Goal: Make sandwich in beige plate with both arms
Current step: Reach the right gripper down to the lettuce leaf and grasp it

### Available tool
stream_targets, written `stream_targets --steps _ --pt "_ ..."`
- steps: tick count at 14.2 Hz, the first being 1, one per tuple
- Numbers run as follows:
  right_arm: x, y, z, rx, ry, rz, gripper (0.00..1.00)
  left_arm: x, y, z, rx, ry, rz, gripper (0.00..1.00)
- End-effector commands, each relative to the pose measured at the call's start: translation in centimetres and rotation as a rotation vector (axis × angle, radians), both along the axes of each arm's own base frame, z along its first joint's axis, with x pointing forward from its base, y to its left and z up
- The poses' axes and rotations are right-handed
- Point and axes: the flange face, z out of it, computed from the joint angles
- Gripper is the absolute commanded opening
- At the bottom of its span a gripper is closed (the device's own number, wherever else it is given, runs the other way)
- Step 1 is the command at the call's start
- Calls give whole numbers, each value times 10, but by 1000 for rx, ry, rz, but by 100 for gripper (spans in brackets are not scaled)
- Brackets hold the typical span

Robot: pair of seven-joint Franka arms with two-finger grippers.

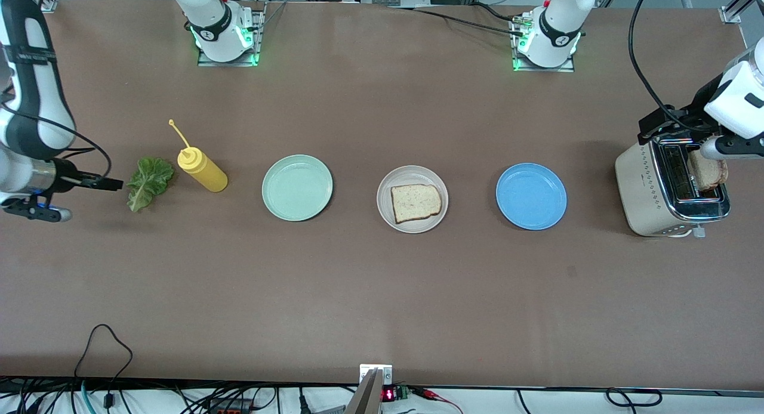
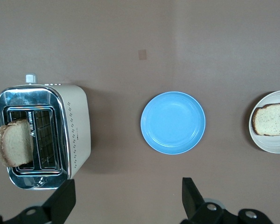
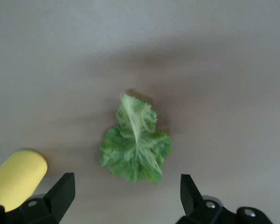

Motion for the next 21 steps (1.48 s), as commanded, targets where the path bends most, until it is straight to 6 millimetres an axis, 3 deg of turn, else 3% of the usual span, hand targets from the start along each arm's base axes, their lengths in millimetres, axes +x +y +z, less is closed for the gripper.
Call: stream_targets --steps 1,11,15,21 --pt "-14 7 -25 -28 -17 -39 100 -4 9 0 -9 5 4 100" --pt "-20 -5 -81 -20 -35 -55 100 -1 6 5 -33 -34 7 100" --pt "-20 -10 -91 -26 -45 -54 100 0 28 4 -70 -37 54 100" --pt "-21 -16 -110 -18 -51 -53 98 -3 16 7 -50 -41 19 100"
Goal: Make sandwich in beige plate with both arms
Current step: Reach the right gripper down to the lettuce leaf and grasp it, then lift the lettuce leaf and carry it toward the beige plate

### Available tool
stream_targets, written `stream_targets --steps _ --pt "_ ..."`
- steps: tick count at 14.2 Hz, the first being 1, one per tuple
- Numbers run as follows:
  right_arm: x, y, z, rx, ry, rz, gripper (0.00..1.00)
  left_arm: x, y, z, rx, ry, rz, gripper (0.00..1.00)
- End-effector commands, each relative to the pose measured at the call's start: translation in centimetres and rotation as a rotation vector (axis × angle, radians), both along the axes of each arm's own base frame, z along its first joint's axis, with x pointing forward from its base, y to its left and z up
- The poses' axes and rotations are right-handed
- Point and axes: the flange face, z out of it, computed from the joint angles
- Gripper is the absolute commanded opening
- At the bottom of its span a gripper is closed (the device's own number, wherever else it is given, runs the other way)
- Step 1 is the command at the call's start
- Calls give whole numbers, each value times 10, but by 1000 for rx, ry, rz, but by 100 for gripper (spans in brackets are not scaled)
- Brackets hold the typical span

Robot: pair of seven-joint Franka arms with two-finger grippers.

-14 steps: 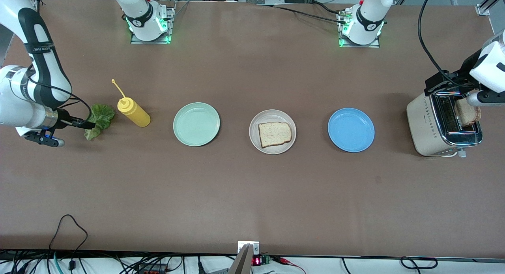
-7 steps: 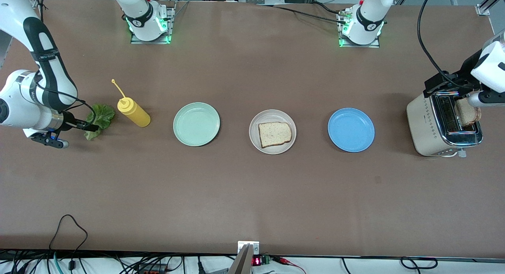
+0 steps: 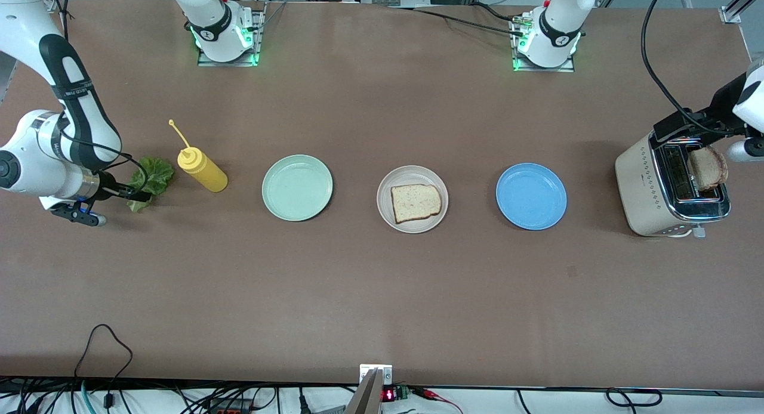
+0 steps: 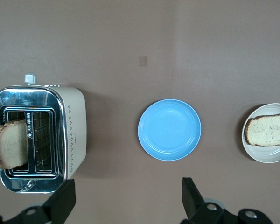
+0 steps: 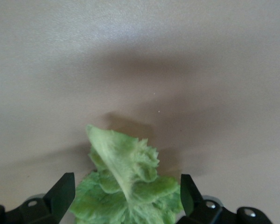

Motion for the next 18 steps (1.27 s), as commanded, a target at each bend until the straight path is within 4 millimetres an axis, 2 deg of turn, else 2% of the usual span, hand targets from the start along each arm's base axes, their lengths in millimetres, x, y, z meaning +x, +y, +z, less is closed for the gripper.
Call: stream_targets --steps 1,3,5,7,8,11,15,18 --pt "-2 -4 -6 -7 -4 7 90 -6 -7 6 1 -16 -54 100" --pt "-2 -4 -6 -6 -4 21 65 -6 -5 6 -1 -17 -88 100" --pt "-2 -5 -5 -2 -5 49 30 -7 -9 6 0 -15 -82 100" --pt "-2 -5 -5 -2 -4 52 5 -7 -8 4 -2 -12 -79 100" --pt "-2 -5 -3 -3 -8 51 0 -11 -7 6 0 -20 -76 100" --pt "-1 -5 3 -4 -9 62 0 -31 -8 -6 8 -58 -66 100" --pt "-1 -23 20 8 -17 131 0 -27 -8 -2 8 -67 -66 100" --pt "-1 -30 47 14 -2 135 0 -18 -13 -3 6 -77 -63 100"
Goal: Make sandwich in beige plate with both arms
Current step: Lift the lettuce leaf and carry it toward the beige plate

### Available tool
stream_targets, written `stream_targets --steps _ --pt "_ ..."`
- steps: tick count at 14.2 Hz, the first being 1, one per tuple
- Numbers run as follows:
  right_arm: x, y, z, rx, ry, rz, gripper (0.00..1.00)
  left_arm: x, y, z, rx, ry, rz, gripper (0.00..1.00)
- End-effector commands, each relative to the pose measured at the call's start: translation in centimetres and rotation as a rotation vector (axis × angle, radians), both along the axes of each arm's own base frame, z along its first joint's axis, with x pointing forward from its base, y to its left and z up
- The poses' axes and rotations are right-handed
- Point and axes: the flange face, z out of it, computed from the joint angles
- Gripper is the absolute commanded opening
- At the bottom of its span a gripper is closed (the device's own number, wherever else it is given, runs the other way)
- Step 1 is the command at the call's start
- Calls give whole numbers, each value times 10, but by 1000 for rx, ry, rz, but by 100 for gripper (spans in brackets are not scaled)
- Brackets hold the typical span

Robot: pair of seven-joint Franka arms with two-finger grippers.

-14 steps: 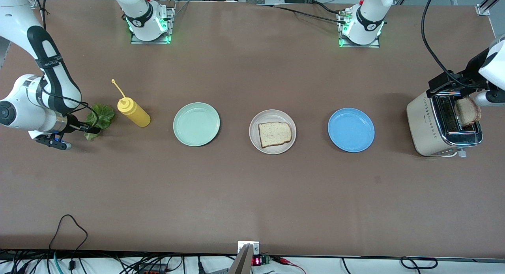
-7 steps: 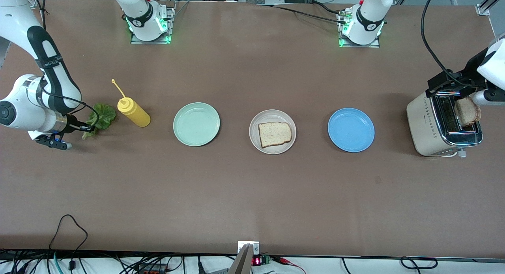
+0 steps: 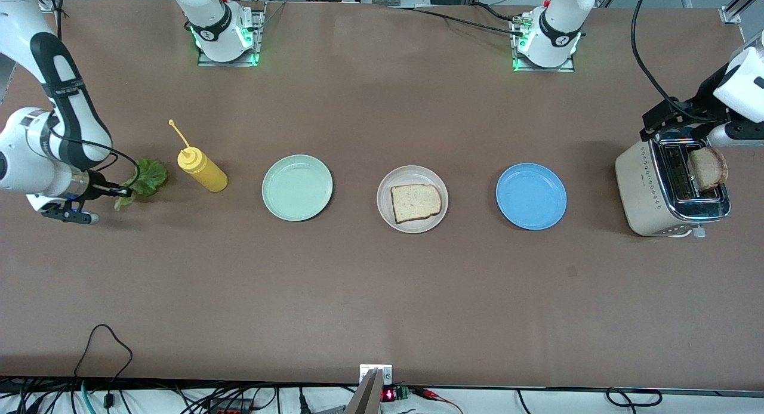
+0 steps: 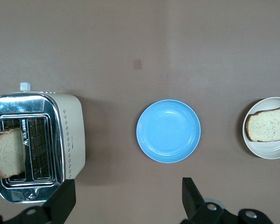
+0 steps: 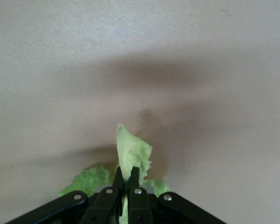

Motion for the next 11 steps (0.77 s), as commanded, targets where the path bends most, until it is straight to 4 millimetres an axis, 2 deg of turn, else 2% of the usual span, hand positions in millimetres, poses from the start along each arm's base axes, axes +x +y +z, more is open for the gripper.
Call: stream_targets --steps 1,4,7,9,11 --pt "-2 -6 40 1 35 10 0 3 -2 11 -2 -32 12 100" --pt "-7 -15 91 -1 73 -7 0 3 -2 15 -3 -38 23 100" --pt "-8 -29 159 22 131 -7 0 0 -5 18 -4 -26 16 100" --pt "-14 -50 195 63 149 -24 0 0 -4 17 -16 -23 20 100" --pt "-12 -53 226 69 158 -24 0 0 -4 18 -17 -27 22 100"
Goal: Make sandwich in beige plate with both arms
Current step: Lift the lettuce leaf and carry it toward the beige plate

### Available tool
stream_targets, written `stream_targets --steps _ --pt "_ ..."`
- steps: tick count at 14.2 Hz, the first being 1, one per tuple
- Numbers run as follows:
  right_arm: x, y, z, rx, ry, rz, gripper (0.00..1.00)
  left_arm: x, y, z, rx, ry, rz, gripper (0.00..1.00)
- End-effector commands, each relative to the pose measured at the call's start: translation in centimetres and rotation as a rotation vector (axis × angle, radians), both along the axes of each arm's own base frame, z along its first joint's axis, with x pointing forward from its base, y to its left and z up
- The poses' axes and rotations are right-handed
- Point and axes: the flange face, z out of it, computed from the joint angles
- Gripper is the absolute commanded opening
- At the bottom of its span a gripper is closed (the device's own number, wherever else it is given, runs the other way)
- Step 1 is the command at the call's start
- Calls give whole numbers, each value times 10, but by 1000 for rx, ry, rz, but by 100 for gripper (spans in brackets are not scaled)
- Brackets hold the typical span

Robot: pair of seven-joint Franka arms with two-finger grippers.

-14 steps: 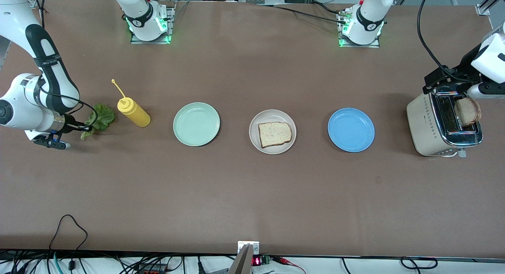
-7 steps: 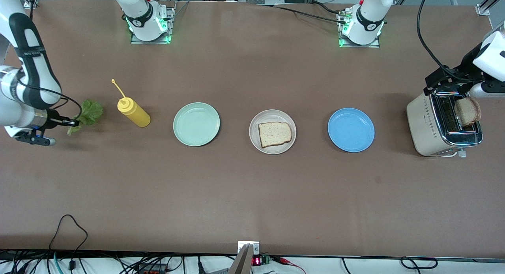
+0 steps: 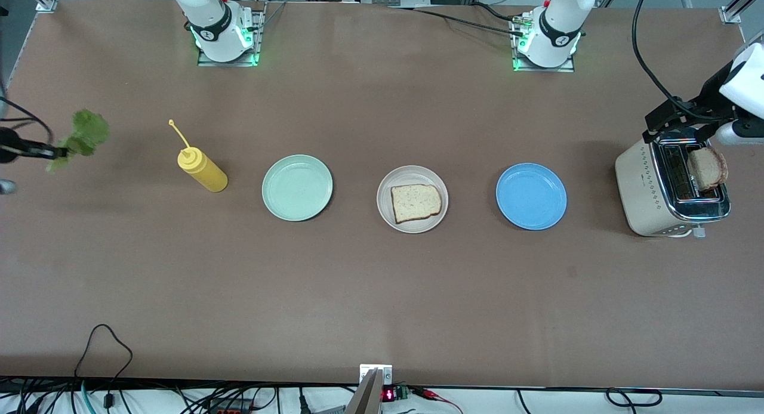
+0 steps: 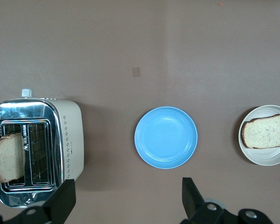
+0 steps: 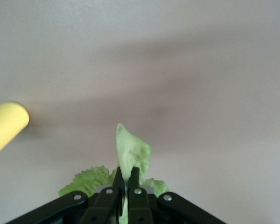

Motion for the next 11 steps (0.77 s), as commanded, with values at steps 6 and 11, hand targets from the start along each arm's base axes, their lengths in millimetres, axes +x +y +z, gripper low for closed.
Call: stream_targets --steps 6,11 --pt "21 65 72 52 60 -176 0 -1 1 8 -11 -3 13 100" --pt "44 178 82 37 74 -379 0 -2 -2 8 -10 -3 9 100"
